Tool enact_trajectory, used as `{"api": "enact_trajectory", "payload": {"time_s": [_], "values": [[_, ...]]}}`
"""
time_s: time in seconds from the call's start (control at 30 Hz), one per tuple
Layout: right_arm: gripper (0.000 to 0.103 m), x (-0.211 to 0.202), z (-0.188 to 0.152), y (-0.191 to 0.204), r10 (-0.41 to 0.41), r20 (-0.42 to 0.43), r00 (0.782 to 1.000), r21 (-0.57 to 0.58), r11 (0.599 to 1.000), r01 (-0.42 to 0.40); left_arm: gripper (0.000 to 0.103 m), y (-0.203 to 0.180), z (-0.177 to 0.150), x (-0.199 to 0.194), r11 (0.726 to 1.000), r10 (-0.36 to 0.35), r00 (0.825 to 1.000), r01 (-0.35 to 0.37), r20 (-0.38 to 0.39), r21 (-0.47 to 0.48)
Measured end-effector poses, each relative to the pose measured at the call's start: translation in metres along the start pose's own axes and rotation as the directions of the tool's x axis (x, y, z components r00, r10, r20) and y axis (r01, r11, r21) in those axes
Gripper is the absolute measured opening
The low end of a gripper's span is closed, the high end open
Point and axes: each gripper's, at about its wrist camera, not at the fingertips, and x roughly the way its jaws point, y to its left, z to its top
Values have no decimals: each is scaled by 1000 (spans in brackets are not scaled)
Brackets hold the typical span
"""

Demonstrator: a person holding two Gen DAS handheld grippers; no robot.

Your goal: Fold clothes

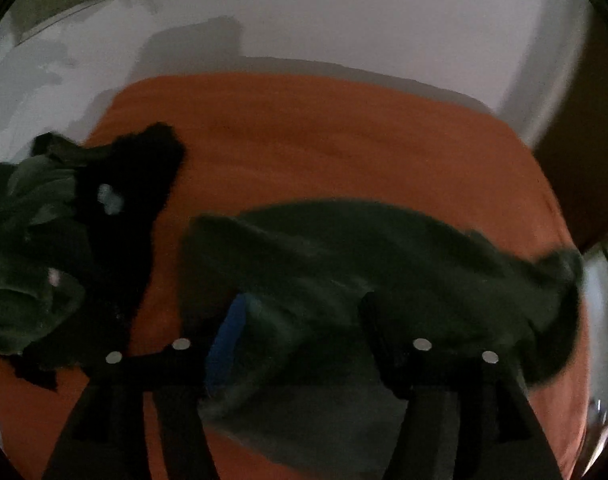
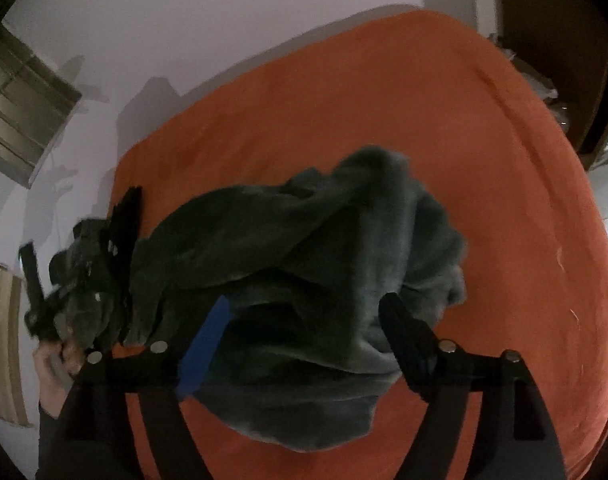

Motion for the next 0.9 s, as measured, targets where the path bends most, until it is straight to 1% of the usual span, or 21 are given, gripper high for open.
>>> {"api": "enact_trajectory", "payload": {"time_s": [0.03,0.07,0.13,0.2,0.27,0.3,0.37,0.43,0.47,0.63,0.7,0.8,0.87,0.9], "values": [[81,-2,-8,-10,2,19,1000,17,1000,-3,72,-16,-16,-4,999,-29,1000,30,-10,41],[82,0,-19,-21,9,29,1000,43,999,-10,74,-35,-36,-5,993,-64,997,68,-48,99],[85,12,-42,-39,21,23,1000,82,996,-23,76,-73,-76,-6,967,-120,985,144,-122,210],[85,26,-61,-52,10,-14,1000,107,994,-9,76,-107,-113,-5,932,-133,978,178,-160,317],[85,40,-79,-60,-19,-49,999,108,994,24,76,-140,-150,-4,884,-138,971,209,-194,418],[85,45,-86,-63,-30,-64,998,106,994,37,76,-154,-165,-1,861,-130,972,208,-194,465],[85,53,-98,-69,-28,-84,996,107,994,37,76,-172,-186,5,836,-119,972,208,-202,508],[85,54,-107,-80,-16,-99,995,116,993,27,76,-183,-201,20,820,-122,964,233,-238,523],[85,58,-111,-83,-18,-108,994,114,993,30,76,-187,-207,27,815,-119,961,239,-251,528],[85,74,-120,-99,-37,-150,988,129,990,57,76,-192,-217,62,832,-40,970,166,-241,529],[85,76,-122,-104,-23,-149,989,159,986,46,76,-194,-221,74,838,-11,972,137,-235,528],[85,76,-126,-106,-18,-158,987,169,985,45,75,-191,-217,75,853,-16,980,118,-200,509],[85,77,-127,-106,-24,-165,986,159,986,51,48,-185,-211,66,858,-47,983,130,-176,496],[85,77,-128,-105,-30,-166,986,150,987,56,17,-181,-207,60,860,-68,984,141,-165,490]]}}
